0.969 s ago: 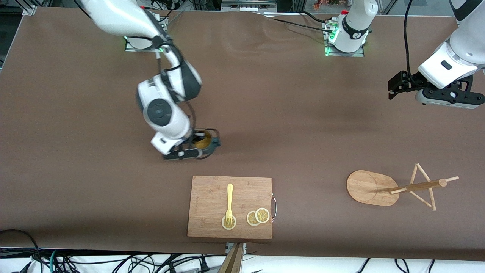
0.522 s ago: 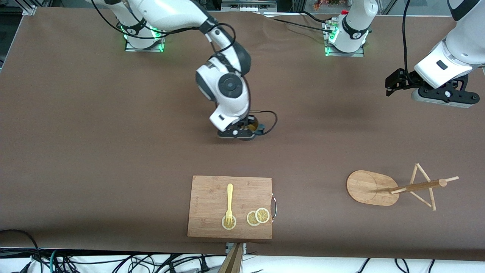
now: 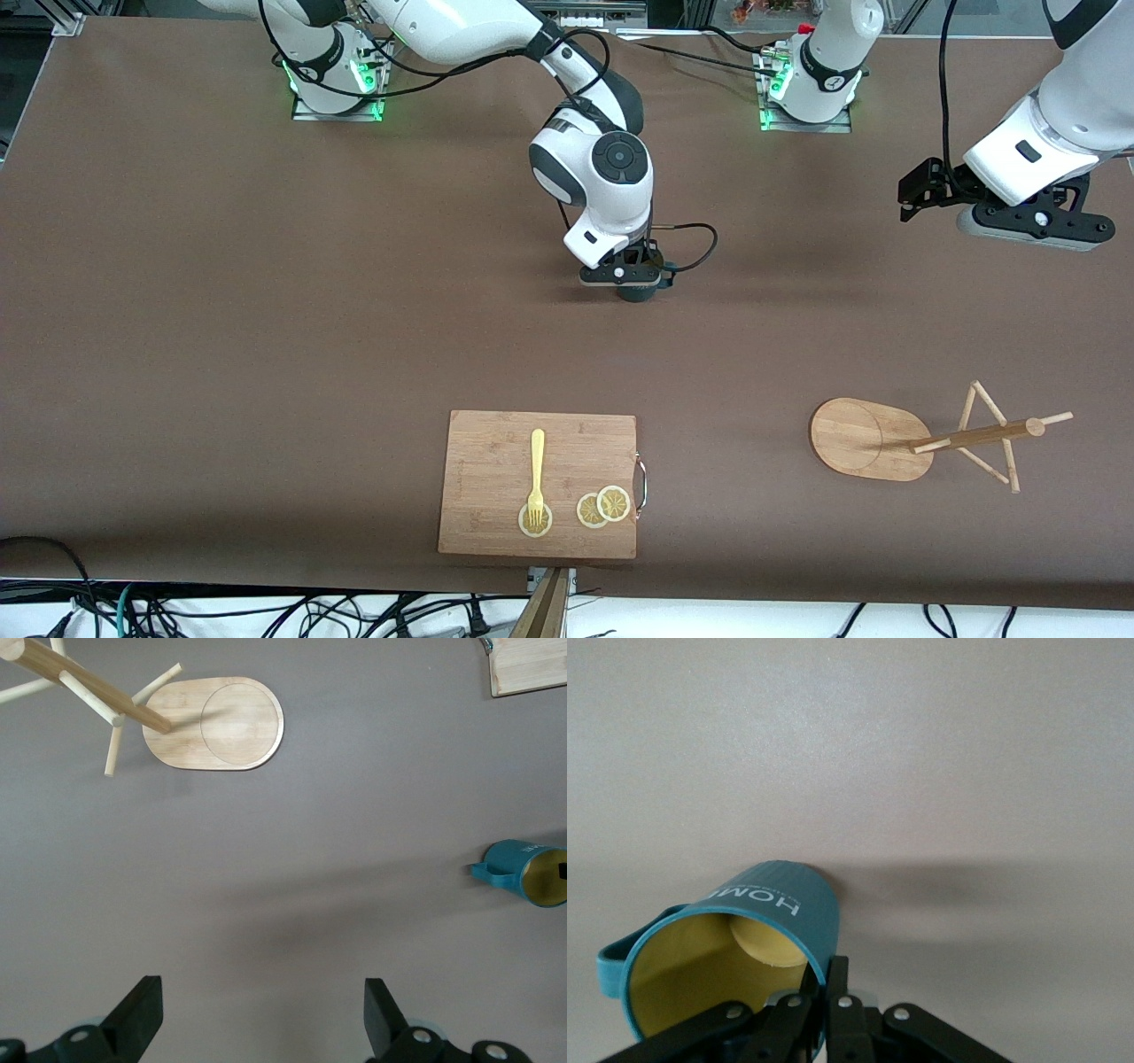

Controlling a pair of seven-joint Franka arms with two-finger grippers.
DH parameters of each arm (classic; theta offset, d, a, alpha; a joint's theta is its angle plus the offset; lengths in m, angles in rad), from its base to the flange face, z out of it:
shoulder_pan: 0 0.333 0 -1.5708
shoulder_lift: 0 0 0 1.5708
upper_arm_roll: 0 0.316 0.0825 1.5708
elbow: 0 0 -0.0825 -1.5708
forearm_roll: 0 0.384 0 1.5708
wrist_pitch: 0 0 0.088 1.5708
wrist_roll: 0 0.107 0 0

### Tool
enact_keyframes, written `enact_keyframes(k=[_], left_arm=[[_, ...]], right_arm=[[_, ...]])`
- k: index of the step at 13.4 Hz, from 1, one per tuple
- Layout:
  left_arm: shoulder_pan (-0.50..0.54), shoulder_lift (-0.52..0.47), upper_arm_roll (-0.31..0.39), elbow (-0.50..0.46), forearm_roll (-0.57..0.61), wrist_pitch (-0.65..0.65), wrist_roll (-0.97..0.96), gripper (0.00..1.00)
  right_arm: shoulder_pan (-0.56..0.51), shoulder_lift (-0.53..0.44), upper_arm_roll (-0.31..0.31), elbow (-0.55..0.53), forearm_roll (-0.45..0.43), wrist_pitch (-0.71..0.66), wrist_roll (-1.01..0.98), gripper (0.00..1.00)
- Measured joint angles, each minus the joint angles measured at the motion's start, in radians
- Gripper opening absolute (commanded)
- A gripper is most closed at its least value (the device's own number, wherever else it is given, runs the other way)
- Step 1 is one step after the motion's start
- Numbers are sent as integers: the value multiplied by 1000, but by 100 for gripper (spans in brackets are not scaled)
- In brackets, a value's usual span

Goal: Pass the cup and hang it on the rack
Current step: 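Lift the teal mug and carry it toward the table middle with the right gripper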

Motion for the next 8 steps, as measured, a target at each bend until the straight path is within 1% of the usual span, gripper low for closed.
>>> enact_keyframes(k=[1,3,5,6,7,8], left_arm=[[-1,0,-2,0,0,-2,0,100],[-2,0,-9,0,0,-4,0,100],[-4,0,-13,0,0,-4,0,100],[-4,0,-13,0,0,-4,0,100],[-4,0,-13,0,0,-4,0,100],[-4,0,-13,0,0,-4,0,100]], right_arm=[[0,1,-3,0,0,0,0,9],[-1,7,-6,0,0,7,1,24],[-1,15,-7,0,0,20,7,52],[-1,17,-8,0,0,23,9,59],[-2,17,-9,3,0,23,9,62],[-4,15,-12,10,2,20,10,70]])
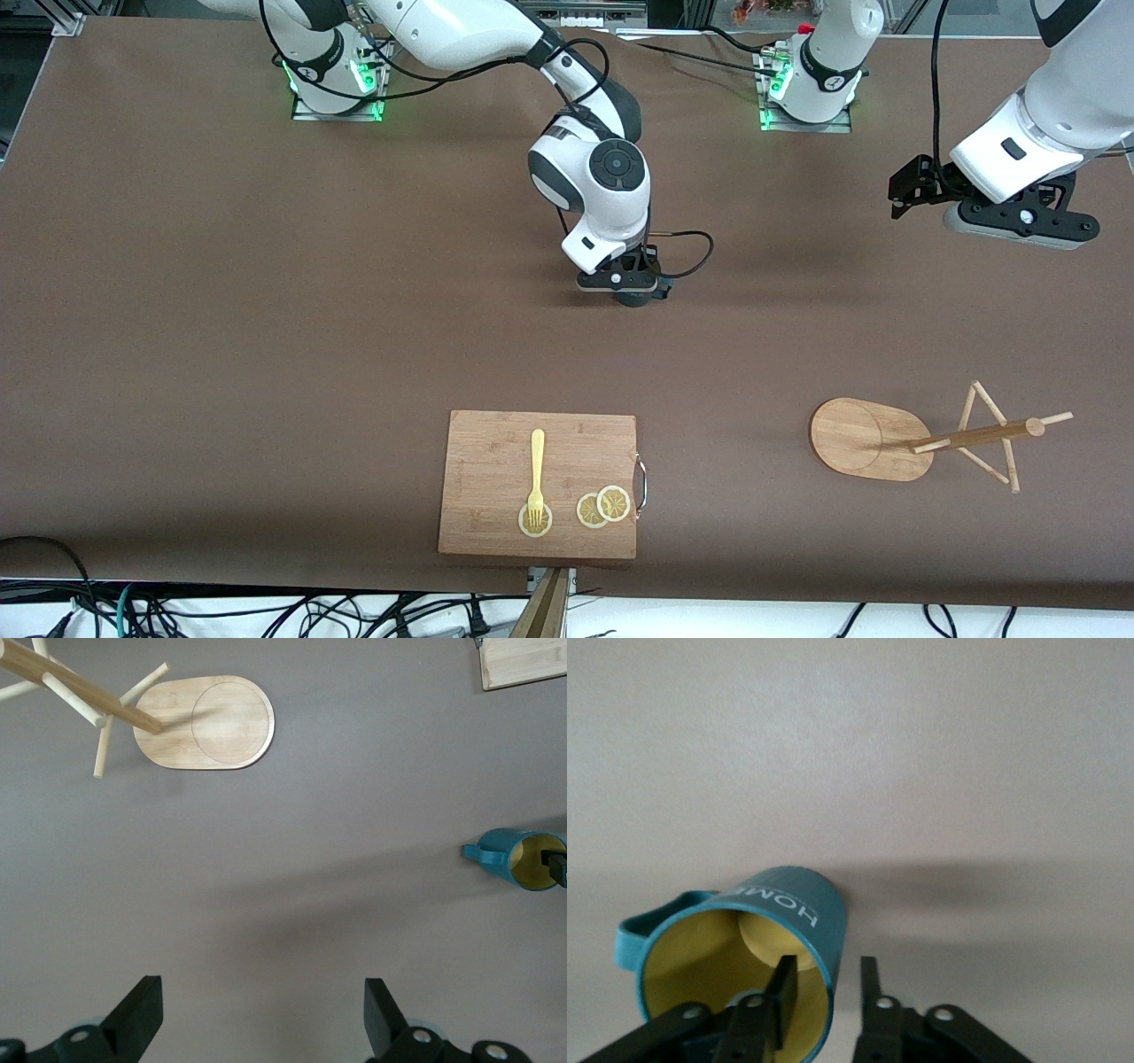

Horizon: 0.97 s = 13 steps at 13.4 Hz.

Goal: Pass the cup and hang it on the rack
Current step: 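Lift the teal mug and carry it toward the table middle with the right gripper, then set the mug down and withdraw the right gripper while the left gripper approaches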

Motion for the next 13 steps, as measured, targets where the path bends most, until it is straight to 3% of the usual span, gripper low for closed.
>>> enact_keyframes(k=[1,2,3,8,13], left_arm=[[0,0,0,0,0,0,0,100],[0,0,0,0,0,0,0,100],[0,0,0,0,0,-1,0,100],[-32,23,-4,0,-1,-102,23,100],[-65,61,-13,0,-65,-122,287,100]], right_arm=[[-3,-4,-4,9,10,-12,1,75],[-10,-13,-8,20,30,-32,1,93],[-20,-29,-11,31,46,-53,1,100],[-148,-198,-19,49,77,-210,-14,100],[-418,-303,-27,47,88,-436,-188,100]])
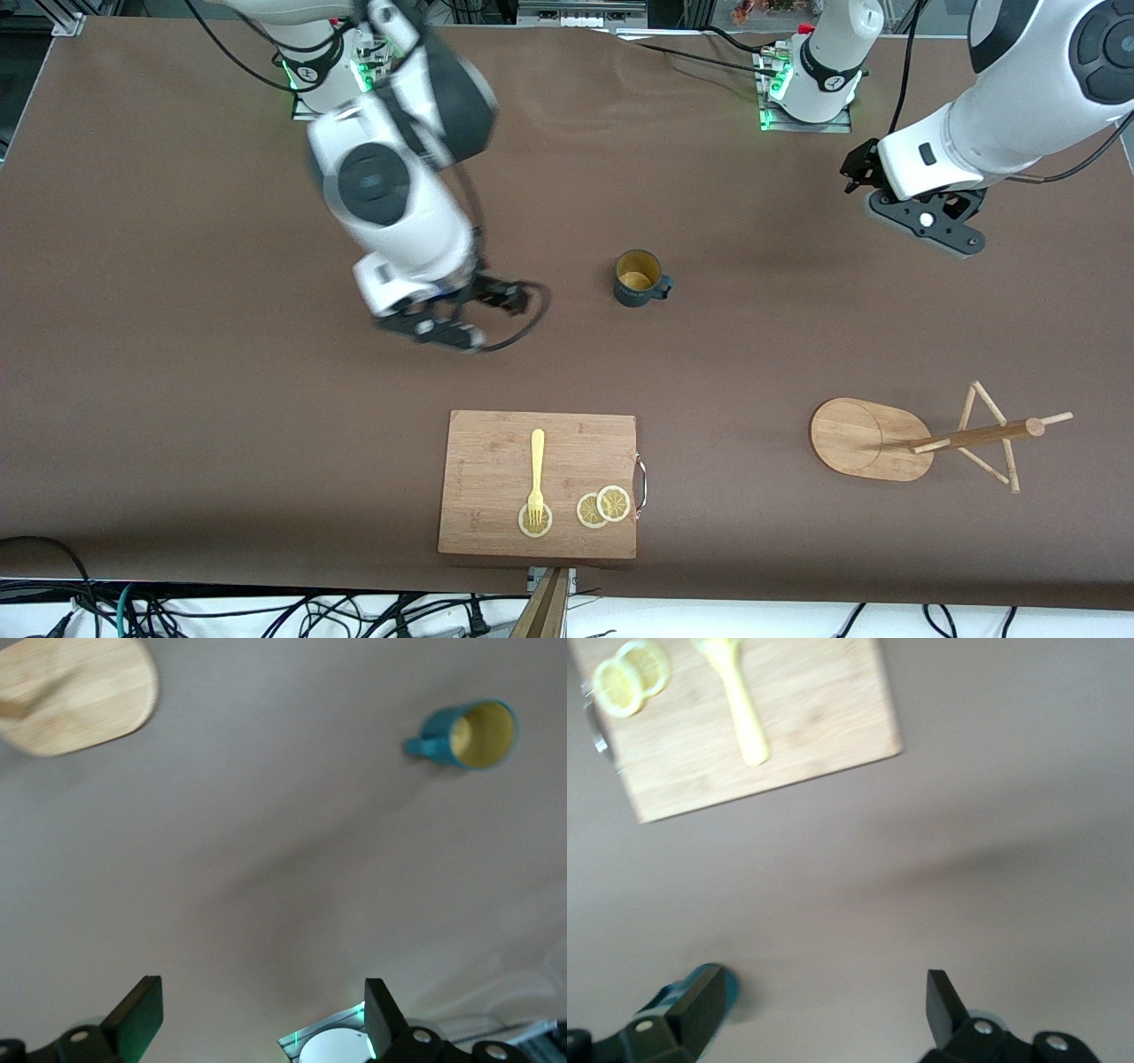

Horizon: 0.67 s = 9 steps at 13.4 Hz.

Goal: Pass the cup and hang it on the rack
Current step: 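Set the mug down and withdraw the right gripper while the left gripper approaches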

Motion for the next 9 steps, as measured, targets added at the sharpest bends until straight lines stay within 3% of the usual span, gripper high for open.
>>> enact_keyframes(k=[3,5,7,9], left_arm=[[0,53,0,-2,-79,9,192,100],[0,105,-3,-4,-126,52,304,100],[0,144,-13,-5,-133,90,383,100],[0,167,-15,-13,-156,136,471,100]], right_arm=[[-145,-54,-13,-1,27,-83,-194,100],[-177,-118,-69,-13,30,-170,-314,100],[-177,-218,-137,-83,29,-222,-408,100],[-178,-358,-215,-221,9,-232,-515,100]])
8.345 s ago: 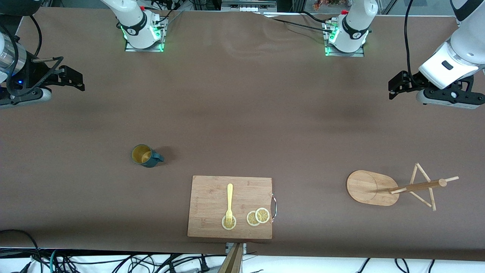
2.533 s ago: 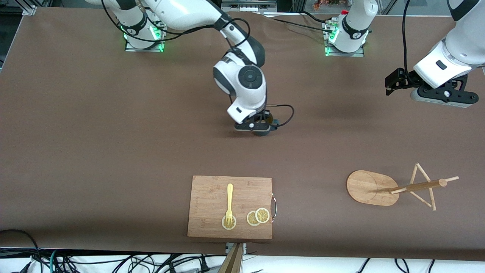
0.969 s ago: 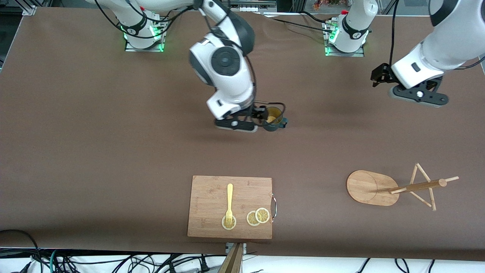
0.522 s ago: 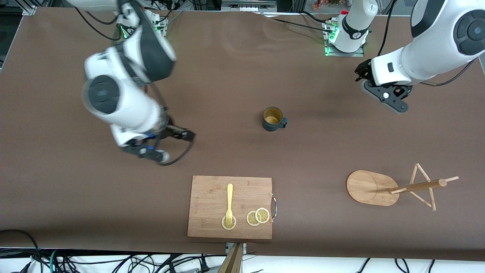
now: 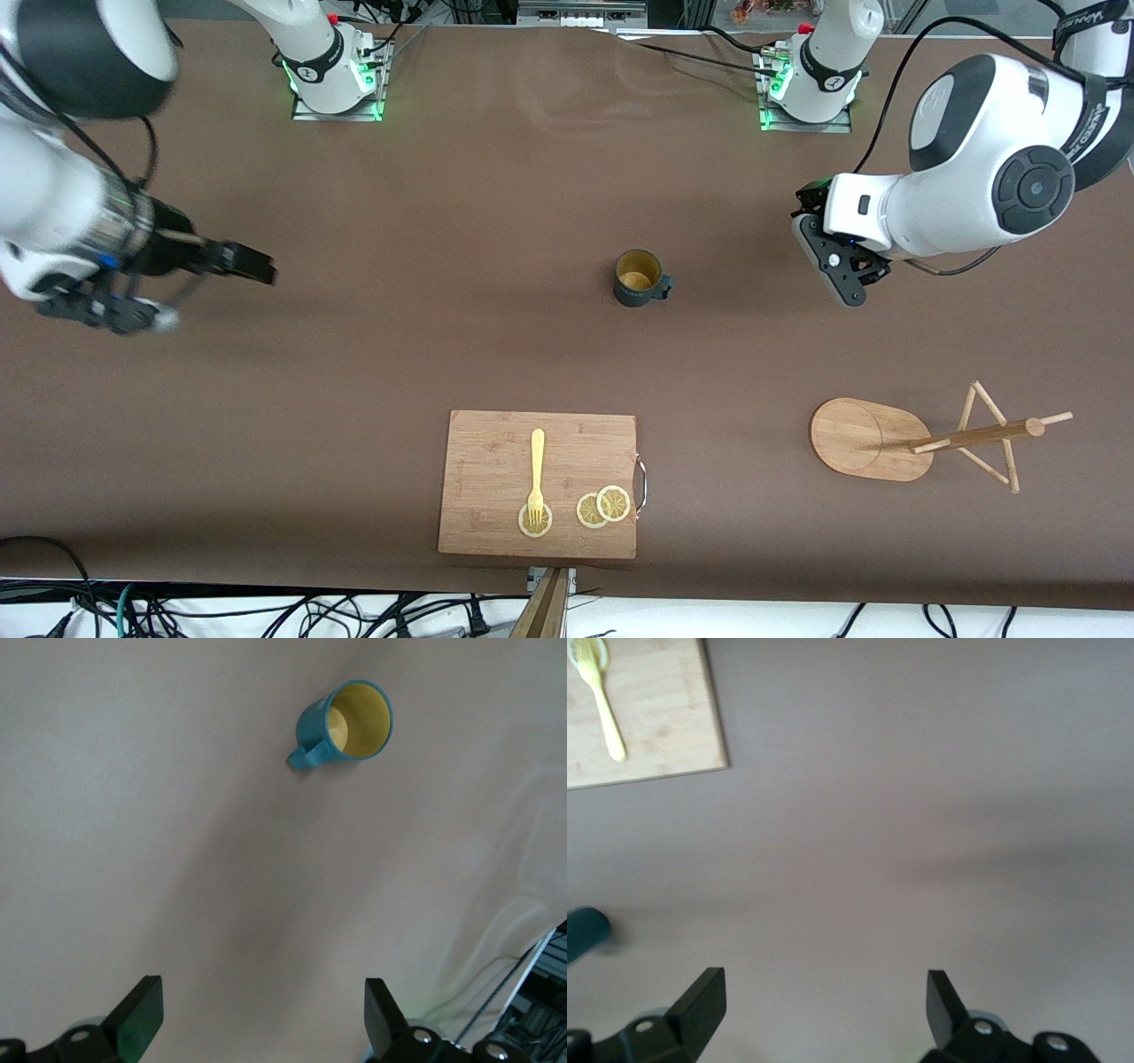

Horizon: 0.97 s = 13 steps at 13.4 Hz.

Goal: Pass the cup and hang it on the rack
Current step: 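Set the mug down and withdraw the right gripper while the left gripper approaches, then grasp the teal mug handle with the left gripper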

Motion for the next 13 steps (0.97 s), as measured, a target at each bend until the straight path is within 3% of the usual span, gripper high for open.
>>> enact_keyframes(k=[4,8,11,13], left_arm=[[5,26,1,-80,-105,166,196,100],[6,71,1,-163,-283,321,476,100],[9,181,3,-170,-479,408,795,100],[12,245,3,-170,-593,431,976,100]], right_arm=[[-2,-197,-48,-206,-89,18,-112,100],[5,-208,-47,-223,-135,34,-219,100],[5,-209,-58,-221,-140,35,-391,100],[7,-209,-61,-219,-140,35,-389,100]])
